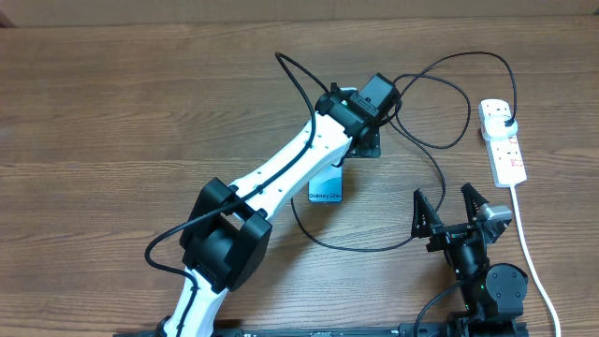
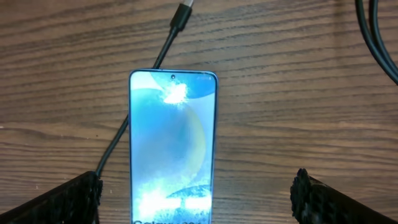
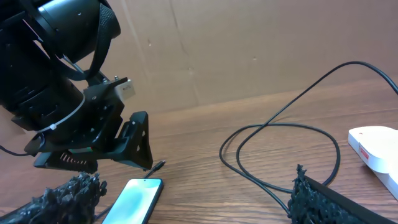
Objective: Plug charger to phone and switch on socket
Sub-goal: 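Lower the phone near the cable's USB-C end with the left gripper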
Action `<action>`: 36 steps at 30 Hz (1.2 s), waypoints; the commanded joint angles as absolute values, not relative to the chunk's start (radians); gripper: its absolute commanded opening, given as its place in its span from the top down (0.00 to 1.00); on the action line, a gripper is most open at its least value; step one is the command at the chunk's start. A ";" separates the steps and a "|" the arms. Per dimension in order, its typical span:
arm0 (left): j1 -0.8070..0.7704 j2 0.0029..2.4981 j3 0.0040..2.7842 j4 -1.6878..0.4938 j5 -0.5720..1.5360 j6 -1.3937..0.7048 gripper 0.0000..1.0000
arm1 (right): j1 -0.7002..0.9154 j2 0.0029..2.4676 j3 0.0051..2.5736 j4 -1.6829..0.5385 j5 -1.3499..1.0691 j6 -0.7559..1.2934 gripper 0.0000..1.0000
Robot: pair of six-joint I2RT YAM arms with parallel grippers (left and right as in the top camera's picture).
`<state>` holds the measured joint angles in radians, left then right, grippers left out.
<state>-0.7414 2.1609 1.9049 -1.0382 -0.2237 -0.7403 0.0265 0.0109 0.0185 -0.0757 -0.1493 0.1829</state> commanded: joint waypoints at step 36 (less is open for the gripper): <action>-0.665 2.319 1.887 -1.080 -0.066 -0.802 0.05 | 0.022 0.003 0.008 -0.072 -0.140 0.181 0.00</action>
